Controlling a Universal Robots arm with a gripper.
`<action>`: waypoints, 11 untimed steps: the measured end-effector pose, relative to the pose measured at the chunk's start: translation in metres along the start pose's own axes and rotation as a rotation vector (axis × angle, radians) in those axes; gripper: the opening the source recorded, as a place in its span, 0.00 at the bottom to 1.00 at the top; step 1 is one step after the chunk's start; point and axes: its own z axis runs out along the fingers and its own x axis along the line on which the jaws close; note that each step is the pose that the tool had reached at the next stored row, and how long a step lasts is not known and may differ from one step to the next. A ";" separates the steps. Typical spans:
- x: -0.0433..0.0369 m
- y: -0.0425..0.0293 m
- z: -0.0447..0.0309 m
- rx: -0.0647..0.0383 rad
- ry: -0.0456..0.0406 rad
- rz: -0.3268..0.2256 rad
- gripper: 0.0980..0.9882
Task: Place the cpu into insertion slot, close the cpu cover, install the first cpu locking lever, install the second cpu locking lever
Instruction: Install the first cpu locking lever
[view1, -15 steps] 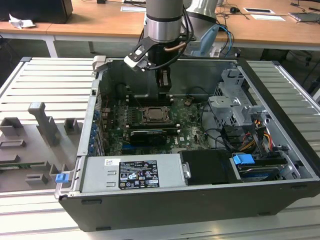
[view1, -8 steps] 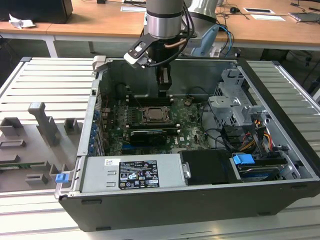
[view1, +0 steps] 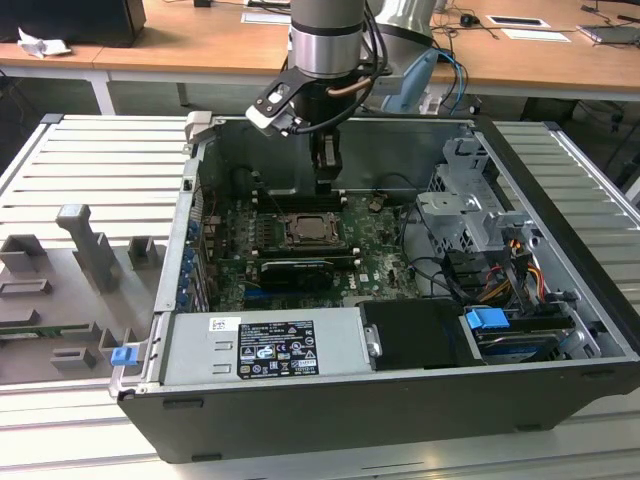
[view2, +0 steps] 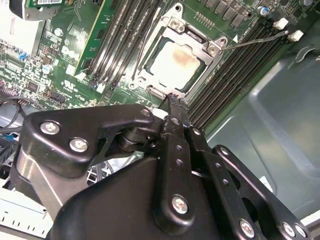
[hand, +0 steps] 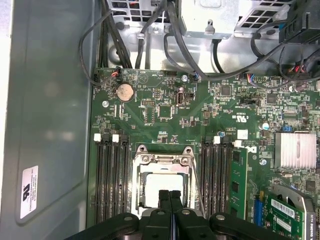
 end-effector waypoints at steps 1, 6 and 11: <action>0.0000 -0.0002 0.0000 0.000 0.0000 0.000 0.01; 0.0000 -0.0016 -0.0001 0.000 0.0002 -0.004 0.01; 0.0001 -0.0033 -0.0002 0.000 0.0005 -0.009 0.01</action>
